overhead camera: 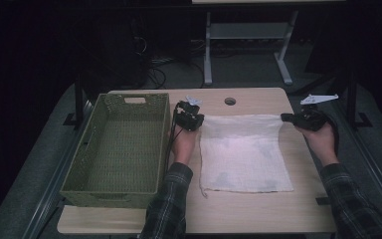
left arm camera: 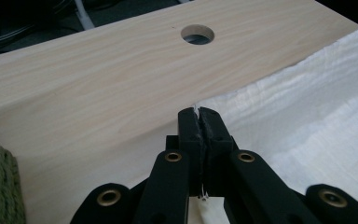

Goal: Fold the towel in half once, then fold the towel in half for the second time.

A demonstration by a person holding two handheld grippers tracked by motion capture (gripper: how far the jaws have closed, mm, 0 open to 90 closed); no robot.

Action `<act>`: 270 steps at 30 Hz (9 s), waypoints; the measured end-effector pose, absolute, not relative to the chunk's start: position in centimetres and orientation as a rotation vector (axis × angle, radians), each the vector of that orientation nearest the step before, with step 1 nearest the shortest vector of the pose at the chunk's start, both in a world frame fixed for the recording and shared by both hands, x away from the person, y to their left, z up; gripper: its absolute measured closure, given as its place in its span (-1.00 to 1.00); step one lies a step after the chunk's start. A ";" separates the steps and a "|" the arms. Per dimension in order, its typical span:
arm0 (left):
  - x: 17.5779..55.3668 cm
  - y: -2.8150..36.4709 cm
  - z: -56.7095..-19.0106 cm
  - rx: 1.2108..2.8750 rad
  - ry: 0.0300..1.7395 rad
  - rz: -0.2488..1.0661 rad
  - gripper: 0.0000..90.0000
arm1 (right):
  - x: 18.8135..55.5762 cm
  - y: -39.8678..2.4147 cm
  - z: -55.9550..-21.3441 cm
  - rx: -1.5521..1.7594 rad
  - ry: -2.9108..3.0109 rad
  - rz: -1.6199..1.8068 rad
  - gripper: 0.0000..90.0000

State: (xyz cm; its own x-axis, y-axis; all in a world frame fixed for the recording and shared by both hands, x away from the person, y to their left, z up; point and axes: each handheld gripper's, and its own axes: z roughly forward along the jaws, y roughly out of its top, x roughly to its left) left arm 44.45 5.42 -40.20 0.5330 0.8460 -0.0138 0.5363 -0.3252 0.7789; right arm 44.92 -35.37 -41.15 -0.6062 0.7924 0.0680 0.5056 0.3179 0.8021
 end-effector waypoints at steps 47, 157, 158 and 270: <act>30.4 6.3 -41.4 2.113 1.006 0.547 0.96 | 30.8 -36.3 -42.7 1.093 2.328 1.282 0.95; 37.4 5.3 -46.2 2.199 1.036 0.448 0.36 | 36.1 -34.3 -47.7 1.145 2.439 1.148 0.86; 37.5 5.3 -46.3 2.214 1.027 0.444 0.37 | 36.1 -34.3 -47.7 1.144 2.438 1.147 0.86; 29.3 6.3 -44.3 2.194 0.793 0.217 -0.11 | 26.1 -35.1 -45.7 1.002 2.575 1.254 0.99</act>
State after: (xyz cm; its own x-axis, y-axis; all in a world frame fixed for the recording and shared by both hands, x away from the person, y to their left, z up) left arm 29.31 6.25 -44.33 0.7912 0.6041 -0.0951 0.4716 -0.5037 0.7238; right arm 26.07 -35.06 -45.68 -0.7767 0.6033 0.1811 0.5147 0.4420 0.7347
